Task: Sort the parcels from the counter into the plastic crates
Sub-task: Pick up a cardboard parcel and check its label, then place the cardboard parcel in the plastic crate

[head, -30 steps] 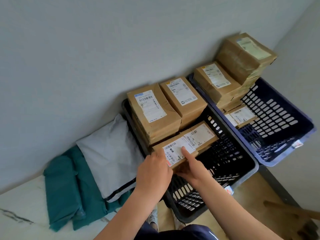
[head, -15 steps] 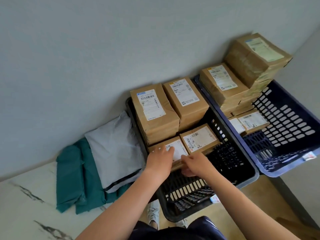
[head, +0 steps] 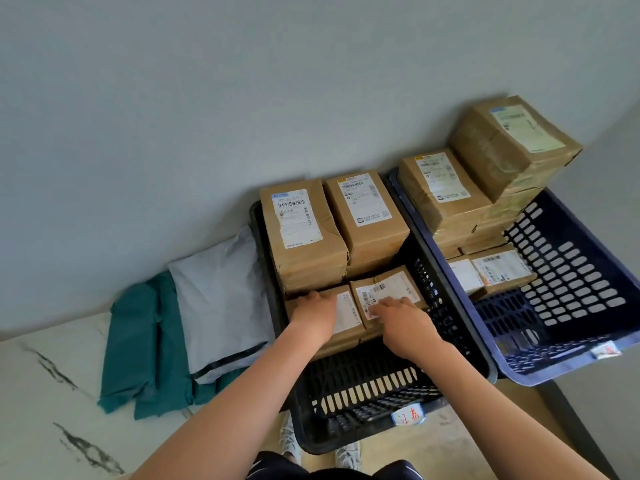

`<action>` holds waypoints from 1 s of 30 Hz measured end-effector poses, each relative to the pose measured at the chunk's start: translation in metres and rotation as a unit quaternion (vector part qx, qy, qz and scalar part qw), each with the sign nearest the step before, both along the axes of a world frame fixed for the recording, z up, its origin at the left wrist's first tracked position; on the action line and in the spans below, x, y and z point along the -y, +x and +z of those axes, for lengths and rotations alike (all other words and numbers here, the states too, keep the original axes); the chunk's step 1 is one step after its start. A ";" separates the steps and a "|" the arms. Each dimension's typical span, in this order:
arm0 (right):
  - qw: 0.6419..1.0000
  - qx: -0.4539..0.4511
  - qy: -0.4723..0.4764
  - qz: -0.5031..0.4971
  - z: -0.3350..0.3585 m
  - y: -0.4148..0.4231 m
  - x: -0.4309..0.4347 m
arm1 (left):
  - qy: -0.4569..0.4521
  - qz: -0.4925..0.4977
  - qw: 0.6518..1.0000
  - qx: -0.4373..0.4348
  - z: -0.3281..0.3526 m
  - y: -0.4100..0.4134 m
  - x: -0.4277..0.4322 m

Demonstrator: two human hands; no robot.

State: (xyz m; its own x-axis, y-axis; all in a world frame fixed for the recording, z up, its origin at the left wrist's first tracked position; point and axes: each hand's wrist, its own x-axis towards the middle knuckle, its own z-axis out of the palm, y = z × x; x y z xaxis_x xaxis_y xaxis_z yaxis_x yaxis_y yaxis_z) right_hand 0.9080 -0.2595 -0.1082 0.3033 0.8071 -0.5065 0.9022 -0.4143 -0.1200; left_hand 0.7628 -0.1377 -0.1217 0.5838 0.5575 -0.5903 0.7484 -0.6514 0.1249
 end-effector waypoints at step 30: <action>0.701 -0.528 0.443 -0.185 0.085 -0.085 -0.035 | -0.066 0.446 0.532 0.717 0.100 -0.121 0.058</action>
